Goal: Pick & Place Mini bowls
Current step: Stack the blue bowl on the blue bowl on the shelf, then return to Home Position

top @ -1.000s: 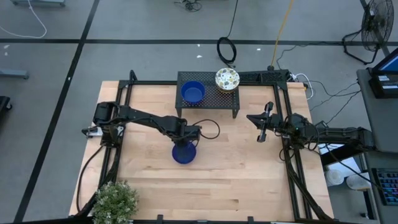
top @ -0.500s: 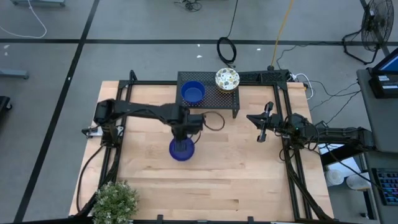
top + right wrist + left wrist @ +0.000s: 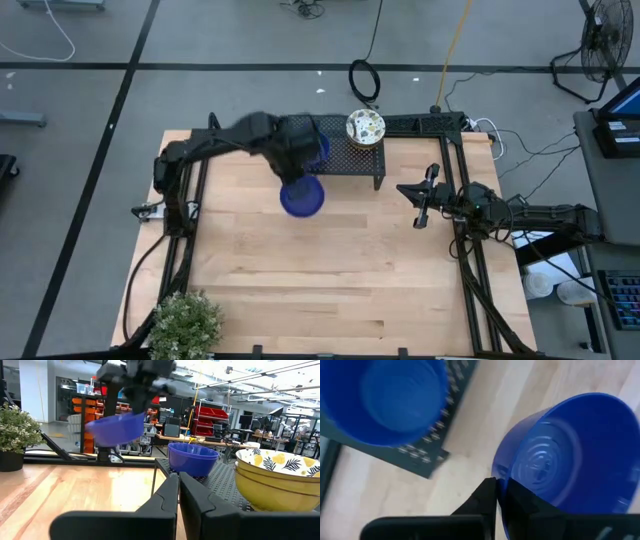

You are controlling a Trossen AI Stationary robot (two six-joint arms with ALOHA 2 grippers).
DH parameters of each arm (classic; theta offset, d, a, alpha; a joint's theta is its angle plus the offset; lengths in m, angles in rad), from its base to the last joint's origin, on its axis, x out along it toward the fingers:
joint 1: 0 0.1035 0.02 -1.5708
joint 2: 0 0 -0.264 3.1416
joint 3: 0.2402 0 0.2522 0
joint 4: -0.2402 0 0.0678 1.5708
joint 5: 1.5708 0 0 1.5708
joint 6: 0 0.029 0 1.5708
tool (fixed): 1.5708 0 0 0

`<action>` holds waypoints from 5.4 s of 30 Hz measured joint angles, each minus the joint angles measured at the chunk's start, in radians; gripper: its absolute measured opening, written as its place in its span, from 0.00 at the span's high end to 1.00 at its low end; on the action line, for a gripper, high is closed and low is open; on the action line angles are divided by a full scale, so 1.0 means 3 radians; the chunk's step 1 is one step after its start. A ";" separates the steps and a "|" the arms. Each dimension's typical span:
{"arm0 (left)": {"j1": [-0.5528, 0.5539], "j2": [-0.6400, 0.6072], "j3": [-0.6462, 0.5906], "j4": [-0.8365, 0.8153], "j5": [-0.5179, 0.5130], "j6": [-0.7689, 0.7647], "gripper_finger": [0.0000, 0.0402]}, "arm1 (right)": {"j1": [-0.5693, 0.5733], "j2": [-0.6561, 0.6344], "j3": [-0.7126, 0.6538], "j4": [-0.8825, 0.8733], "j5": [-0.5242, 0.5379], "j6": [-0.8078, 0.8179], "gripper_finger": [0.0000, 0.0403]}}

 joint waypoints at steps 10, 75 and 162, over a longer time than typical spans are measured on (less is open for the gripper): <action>0.0806 -0.0005 0.0448 0.0100 0.0039 0.0554 0.98 | 0.0000 0.0001 0.0000 0.0000 0.0000 0.0001 1.00; 0.1473 -0.0214 0.0467 0.1076 0.0596 0.0559 0.45 | 0.0000 0.0001 0.0000 0.0000 0.0000 0.0000 1.00; 0.0993 -0.5877 -0.6863 0.6253 0.0700 -0.0314 0.43 | 0.0000 0.0000 0.0000 -0.0001 0.0000 0.0001 1.00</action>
